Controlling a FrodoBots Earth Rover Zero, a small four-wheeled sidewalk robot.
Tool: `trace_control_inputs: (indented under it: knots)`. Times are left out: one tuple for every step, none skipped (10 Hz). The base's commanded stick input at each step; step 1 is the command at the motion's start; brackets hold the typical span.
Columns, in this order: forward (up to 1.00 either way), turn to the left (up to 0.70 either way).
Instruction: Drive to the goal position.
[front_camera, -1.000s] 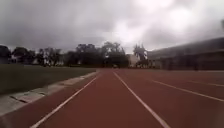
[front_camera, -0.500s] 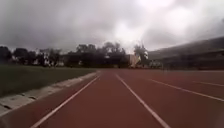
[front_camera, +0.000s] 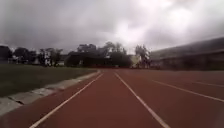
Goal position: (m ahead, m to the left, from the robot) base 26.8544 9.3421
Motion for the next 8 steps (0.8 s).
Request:
trace_control_inputs:
  knots:
    - [0.7, 0.0]
    - [0.7, 0.0]
    - [0.7, 0.0]
    - [0.7, 0.0]
    - [0.7, 0.0]
    - [0.7, 0.0]
    - [0.7, 0.0]
    - [0.7, 0.0]
